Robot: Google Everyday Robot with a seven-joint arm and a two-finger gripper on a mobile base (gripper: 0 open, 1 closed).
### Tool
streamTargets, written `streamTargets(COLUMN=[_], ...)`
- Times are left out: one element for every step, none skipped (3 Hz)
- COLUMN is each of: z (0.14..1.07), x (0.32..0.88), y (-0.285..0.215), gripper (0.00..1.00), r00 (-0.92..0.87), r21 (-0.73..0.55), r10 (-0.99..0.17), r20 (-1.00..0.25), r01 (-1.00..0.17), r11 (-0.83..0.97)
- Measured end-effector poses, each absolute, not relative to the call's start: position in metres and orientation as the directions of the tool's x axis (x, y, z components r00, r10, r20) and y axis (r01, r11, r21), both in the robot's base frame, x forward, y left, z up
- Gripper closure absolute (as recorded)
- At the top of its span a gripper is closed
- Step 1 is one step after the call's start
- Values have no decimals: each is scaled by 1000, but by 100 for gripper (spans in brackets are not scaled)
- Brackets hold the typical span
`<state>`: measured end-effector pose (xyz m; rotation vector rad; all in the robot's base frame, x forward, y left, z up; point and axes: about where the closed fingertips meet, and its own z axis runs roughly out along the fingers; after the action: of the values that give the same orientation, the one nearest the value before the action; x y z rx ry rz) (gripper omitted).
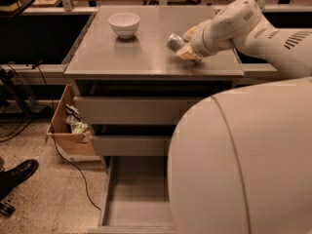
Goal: Pick redbull can from bottom drawer and place on counter
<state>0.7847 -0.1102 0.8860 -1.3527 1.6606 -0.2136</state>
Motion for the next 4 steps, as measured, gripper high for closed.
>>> streamTargets(z=[858, 847, 846, 854], x=[795, 798, 799, 797], y=[-111, -109, -103, -96], gripper=[75, 51, 28, 5], r00=[8, -6, 1, 19], r21=[-583, -556, -543, -541], r10=[-816, -809, -806, -804], r20=[-577, -588, -591, -595], r01=[-705, -723, -739, -749], r11=[405, 409, 398, 383])
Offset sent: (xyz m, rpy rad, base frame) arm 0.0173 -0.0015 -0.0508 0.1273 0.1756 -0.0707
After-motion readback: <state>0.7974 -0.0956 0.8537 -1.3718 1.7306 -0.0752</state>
